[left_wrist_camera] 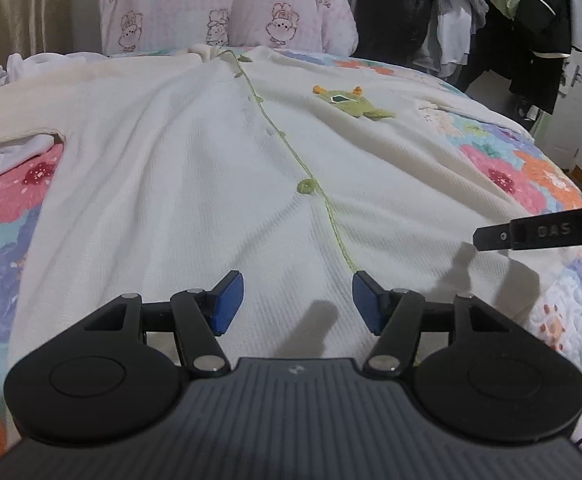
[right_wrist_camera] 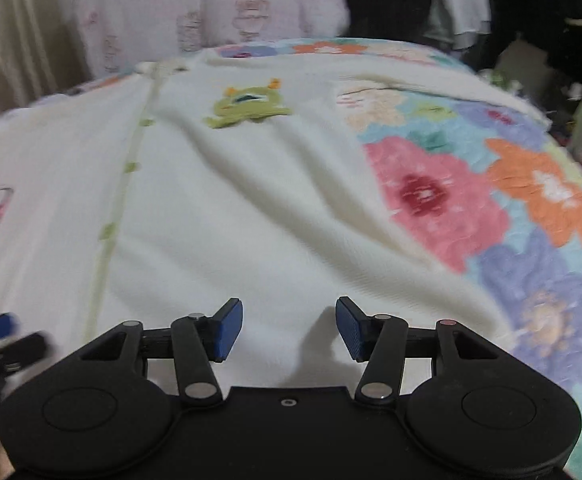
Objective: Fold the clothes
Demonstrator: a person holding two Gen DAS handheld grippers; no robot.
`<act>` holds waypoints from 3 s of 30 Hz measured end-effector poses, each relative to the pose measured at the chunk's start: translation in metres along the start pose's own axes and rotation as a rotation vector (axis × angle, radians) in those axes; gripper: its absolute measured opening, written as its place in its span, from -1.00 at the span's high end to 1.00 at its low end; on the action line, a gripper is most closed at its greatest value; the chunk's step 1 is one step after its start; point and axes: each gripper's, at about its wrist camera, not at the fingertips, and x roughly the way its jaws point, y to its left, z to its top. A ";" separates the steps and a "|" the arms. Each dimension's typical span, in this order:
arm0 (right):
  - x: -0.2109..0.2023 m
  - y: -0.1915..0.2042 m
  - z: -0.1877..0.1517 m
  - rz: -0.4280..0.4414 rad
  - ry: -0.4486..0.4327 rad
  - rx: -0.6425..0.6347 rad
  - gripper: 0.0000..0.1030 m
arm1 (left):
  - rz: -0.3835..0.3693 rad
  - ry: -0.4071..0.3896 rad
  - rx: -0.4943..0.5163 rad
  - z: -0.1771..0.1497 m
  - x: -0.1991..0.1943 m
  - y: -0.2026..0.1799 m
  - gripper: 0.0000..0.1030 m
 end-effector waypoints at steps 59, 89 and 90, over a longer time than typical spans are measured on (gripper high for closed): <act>0.002 -0.137 -0.002 0.286 0.024 -0.144 0.95 | 0.053 0.161 -0.197 0.001 -0.008 -0.024 0.92; -0.039 -0.020 0.026 0.666 0.096 -0.285 0.42 | 0.071 0.254 -0.225 -0.006 -0.063 0.074 0.02; -0.035 -0.004 0.025 0.705 0.114 -0.312 0.42 | 0.061 0.262 -0.227 -0.009 -0.057 0.073 -0.12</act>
